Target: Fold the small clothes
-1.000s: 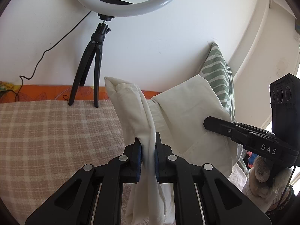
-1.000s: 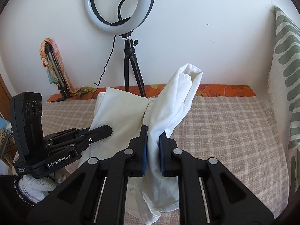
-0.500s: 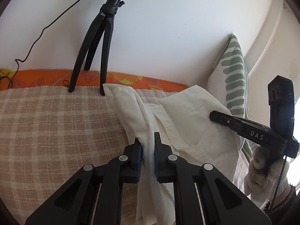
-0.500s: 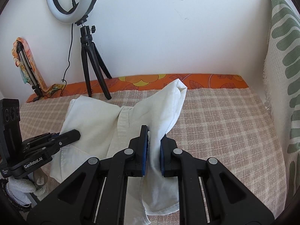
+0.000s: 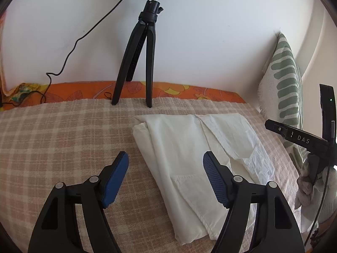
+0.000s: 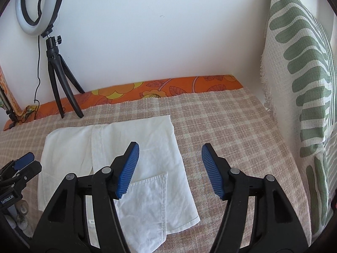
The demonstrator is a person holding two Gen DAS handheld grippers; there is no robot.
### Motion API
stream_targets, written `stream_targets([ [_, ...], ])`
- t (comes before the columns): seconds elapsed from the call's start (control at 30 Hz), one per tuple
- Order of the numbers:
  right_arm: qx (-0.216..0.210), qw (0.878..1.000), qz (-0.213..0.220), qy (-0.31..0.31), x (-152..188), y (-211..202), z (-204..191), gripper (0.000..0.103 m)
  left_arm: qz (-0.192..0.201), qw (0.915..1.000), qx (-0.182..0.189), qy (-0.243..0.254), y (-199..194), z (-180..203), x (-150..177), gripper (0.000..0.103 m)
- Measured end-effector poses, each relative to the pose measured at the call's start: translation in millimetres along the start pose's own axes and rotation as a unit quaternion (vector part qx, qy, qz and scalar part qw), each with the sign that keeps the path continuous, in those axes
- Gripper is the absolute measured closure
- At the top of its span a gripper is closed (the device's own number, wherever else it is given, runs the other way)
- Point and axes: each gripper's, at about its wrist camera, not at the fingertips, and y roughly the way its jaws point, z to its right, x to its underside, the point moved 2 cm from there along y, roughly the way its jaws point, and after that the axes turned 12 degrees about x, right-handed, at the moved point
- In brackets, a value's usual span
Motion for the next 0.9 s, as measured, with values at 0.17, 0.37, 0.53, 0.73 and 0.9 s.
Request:
stream_targets([
  [0.17,-0.006,1.000,0.012,0.005,1,-14,-5,0.017,0.000,1.0000,0.002,0.003,-11,4,1,0.027],
  [0.37,-0.008,1.000,0.018,0.005,9,-38,-15,0.016,0.002,0.9999,0.003,0.014,-32,11,6,0.027],
  [0.53,0.002,0.999,0.031,0.008,14,-66,-21,0.016,0.014,0.9995,0.004,0.029,-60,21,7,0.027],
  [0.73,0.006,0.999,0.053,0.011,20,-113,-27,0.013,0.036,0.9981,0.004,0.049,-101,32,9,0.024],
  [0.9,0.008,0.997,0.075,0.014,29,-152,-32,0.008,0.048,0.9964,0.001,0.070,-135,42,18,0.023],
])
